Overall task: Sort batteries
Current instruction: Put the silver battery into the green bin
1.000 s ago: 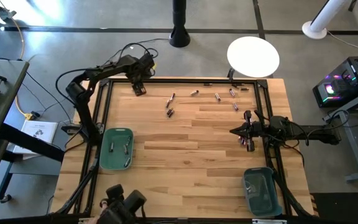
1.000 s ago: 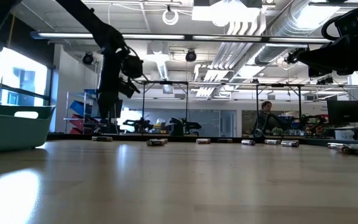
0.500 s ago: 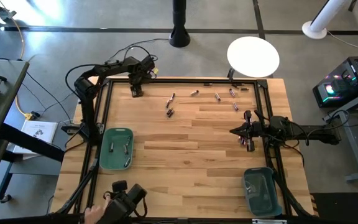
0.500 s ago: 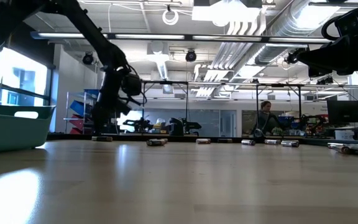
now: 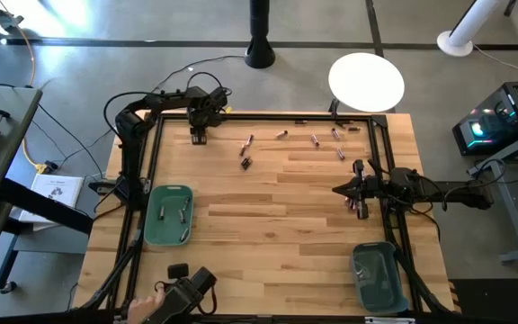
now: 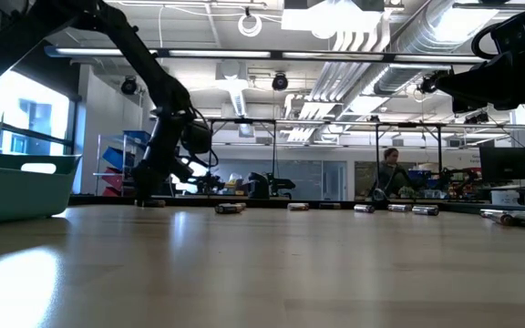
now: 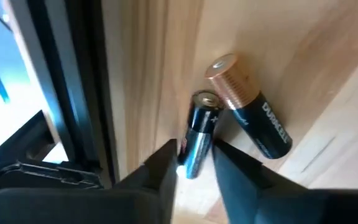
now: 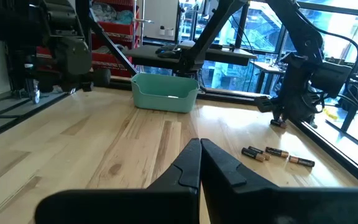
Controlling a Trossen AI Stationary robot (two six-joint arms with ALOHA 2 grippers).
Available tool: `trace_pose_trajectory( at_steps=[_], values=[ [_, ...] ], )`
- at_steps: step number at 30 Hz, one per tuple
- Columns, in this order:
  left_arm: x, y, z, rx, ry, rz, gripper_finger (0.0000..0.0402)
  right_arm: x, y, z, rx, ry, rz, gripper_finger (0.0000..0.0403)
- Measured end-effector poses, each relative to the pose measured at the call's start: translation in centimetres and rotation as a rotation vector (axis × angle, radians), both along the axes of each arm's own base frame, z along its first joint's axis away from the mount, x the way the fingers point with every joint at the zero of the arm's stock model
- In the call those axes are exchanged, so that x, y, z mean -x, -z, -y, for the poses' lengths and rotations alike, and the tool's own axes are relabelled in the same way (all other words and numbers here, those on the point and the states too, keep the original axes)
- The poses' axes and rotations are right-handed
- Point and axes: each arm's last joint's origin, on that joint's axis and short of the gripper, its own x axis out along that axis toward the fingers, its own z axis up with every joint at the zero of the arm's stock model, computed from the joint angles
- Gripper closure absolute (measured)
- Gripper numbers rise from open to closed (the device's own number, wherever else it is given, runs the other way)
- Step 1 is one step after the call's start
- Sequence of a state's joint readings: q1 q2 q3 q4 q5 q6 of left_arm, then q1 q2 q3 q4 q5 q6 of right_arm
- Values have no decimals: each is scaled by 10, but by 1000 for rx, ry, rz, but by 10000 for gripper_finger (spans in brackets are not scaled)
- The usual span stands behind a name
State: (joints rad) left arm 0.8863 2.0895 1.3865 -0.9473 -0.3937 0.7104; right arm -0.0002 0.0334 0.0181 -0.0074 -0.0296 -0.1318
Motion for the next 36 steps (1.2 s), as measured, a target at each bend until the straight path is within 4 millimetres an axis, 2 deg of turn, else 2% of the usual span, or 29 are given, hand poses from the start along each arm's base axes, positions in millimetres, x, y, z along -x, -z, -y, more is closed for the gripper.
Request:
trace_pose_trajectory(
  at_steps=[4,8,13,16,19,24,30,36],
  values=[
    [0,-3,2,-12,-48,4,375,0,0,0,0,0,0,402],
    [5,-15,8,-16,-128,20,375,0,0,0,0,0,0,402],
    [10,-65,20,-148,-246,113,375,0,0,0,0,0,0,402],
    [12,-99,41,-235,-301,210,375,0,0,0,0,0,0,402],
    [14,-130,73,-315,-338,331,375,0,0,0,0,0,0,402],
    [21,-161,144,-378,-424,578,375,0,0,0,0,0,0,402],
    [36,-171,231,-344,-535,848,375,0,0,0,0,0,0,402],
    [47,-170,291,-251,-683,982,375,0,0,0,0,0,0,402]
  ],
)
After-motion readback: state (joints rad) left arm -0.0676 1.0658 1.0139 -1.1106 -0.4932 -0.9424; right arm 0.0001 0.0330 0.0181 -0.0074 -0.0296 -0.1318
